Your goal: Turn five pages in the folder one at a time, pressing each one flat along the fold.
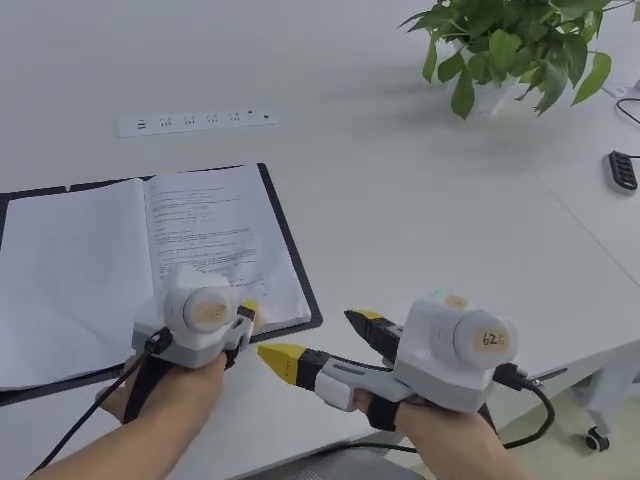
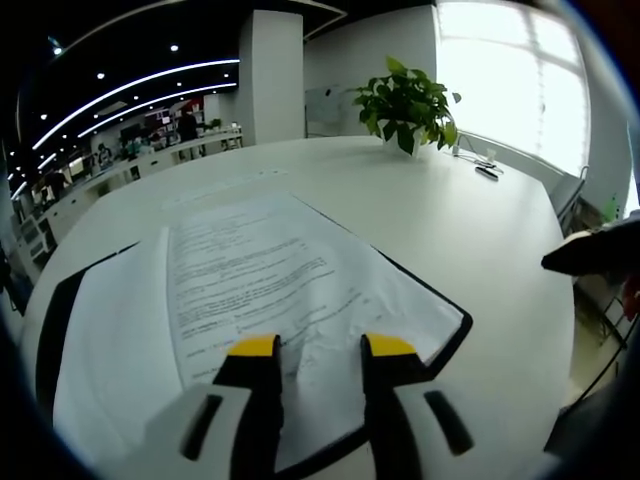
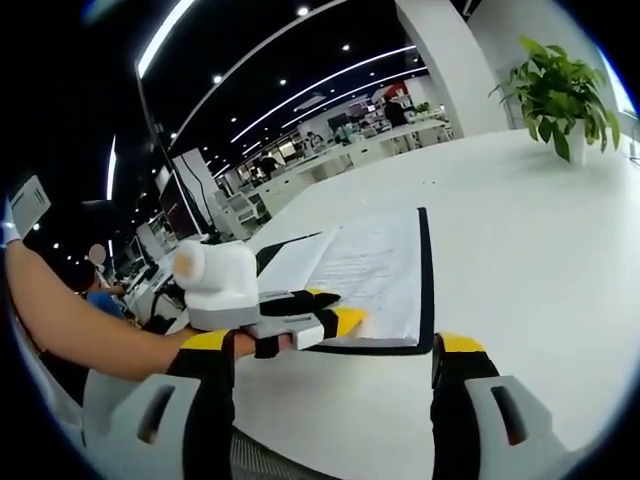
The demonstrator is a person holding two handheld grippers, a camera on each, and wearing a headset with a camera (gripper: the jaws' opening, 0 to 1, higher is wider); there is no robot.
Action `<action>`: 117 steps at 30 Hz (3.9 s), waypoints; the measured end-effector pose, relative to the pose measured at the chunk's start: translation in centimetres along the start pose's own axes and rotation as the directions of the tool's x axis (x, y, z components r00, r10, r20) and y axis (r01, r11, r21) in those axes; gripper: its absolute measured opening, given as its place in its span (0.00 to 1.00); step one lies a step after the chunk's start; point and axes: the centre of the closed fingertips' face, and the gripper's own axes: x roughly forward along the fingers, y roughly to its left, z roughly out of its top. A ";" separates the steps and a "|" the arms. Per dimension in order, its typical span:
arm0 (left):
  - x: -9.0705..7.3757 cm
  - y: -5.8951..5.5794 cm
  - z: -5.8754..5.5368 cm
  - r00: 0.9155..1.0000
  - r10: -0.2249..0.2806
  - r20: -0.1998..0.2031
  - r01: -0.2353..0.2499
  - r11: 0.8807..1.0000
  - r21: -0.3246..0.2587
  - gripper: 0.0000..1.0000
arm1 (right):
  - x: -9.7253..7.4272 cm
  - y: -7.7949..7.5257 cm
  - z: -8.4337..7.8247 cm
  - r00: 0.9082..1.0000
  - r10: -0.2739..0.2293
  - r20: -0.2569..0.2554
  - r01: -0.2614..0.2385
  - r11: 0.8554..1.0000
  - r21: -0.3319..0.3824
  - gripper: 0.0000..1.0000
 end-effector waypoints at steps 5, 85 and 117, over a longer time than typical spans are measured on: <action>0.0 0.3 0.0 1.000 0.003 0.003 -0.003 1.000 0.002 0.24 | 0.4 -0.1 0.0 1.000 0.009 -0.006 -0.009 1.000 0.001 0.80; -0.2 1.3 0.3 1.000 0.010 -0.013 -0.012 0.990 -0.142 0.11 | 8.9 -7.3 0.7 0.996 0.020 -0.085 0.004 0.960 0.281 0.00; -14.2 8.2 3.5 0.994 0.016 0.104 -0.011 0.999 -0.046 0.30 | 8.2 4.6 8.7 0.987 0.114 0.112 -0.146 0.927 0.344 0.00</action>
